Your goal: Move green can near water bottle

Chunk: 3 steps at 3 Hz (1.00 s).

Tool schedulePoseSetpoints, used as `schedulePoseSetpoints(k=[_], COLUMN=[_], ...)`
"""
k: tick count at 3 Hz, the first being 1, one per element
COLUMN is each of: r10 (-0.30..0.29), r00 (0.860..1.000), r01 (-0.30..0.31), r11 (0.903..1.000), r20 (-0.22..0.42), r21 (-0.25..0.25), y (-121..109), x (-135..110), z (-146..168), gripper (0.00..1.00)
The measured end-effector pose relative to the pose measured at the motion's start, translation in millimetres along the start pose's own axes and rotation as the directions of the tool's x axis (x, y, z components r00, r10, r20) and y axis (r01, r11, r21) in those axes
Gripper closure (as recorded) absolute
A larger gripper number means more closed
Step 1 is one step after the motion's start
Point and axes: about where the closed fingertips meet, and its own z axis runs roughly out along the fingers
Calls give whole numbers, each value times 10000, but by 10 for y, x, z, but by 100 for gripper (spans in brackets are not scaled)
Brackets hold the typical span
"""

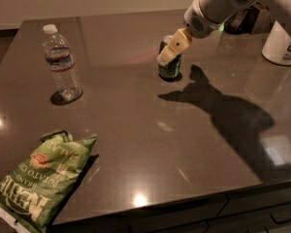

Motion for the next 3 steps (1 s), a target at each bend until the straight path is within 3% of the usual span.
schedulePoseSetpoints(k=[1, 2, 3], r10=[-8, -8, -102], r00=[10000, 10000, 9999], r01=[9, 11, 107], r11=[9993, 9982, 9969], r20=[36, 51, 67], r21=[-367, -599, -782], y=[3, -20, -21], x=[-66, -83, -104], z=[152, 212, 228], gripper=[0, 17, 41])
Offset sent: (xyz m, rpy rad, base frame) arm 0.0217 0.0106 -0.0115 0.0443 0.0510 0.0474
